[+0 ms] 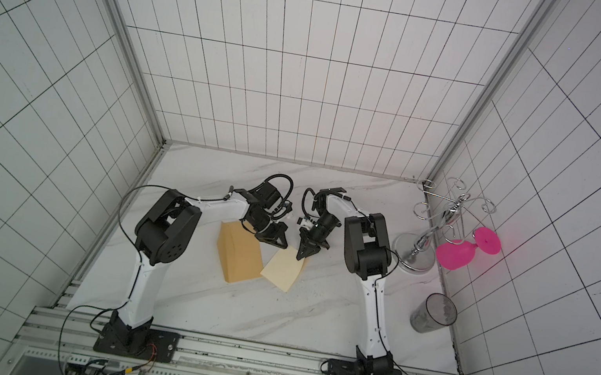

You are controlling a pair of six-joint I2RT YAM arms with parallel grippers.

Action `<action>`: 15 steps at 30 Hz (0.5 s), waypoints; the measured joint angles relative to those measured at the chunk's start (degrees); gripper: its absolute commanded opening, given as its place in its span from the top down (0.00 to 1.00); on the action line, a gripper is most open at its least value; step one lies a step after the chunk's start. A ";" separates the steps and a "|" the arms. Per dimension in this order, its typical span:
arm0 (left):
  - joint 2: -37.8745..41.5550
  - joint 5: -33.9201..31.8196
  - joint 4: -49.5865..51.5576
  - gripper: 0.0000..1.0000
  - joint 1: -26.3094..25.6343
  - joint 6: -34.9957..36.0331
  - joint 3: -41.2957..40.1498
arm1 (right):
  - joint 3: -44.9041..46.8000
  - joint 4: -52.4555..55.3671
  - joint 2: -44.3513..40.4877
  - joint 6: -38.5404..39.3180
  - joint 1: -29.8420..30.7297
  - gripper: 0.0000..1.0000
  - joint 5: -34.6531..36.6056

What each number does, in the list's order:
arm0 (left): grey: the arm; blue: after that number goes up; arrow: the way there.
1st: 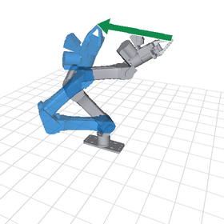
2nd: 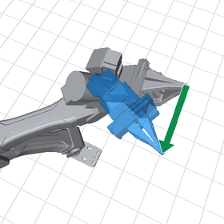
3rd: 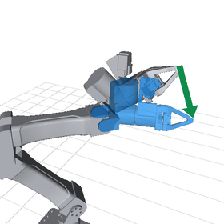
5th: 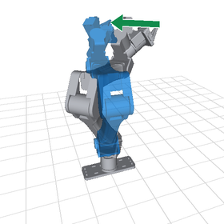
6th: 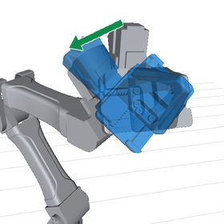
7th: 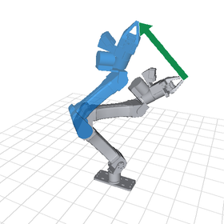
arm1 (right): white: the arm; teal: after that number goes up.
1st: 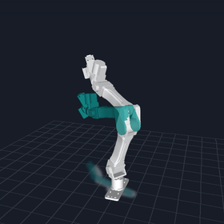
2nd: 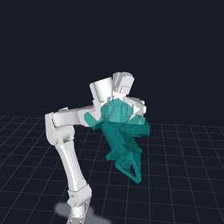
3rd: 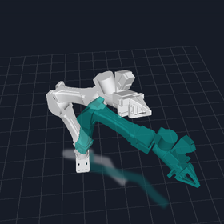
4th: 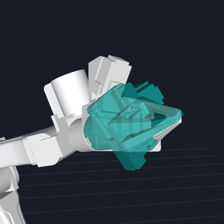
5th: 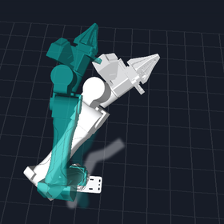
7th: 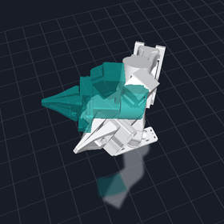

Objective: Fold the letter paper in half and place it into the envelope
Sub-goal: Fold the letter paper at the center of the board.

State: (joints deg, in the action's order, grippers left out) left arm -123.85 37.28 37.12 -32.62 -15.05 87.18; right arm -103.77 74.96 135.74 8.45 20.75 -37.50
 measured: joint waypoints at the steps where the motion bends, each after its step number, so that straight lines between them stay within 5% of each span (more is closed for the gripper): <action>1: -0.09 -0.17 0.00 1.00 -0.07 -0.02 0.00 | 0.00 0.00 0.00 0.00 0.02 1.00 0.24; 15: -1.11 -1.86 -0.33 1.00 -0.13 -0.55 0.04 | -0.15 0.70 -0.85 -0.28 -0.42 1.00 4.81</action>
State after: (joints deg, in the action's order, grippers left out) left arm -124.97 35.42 36.80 -32.75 -15.59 87.22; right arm -103.92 75.66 134.89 8.16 20.34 -32.69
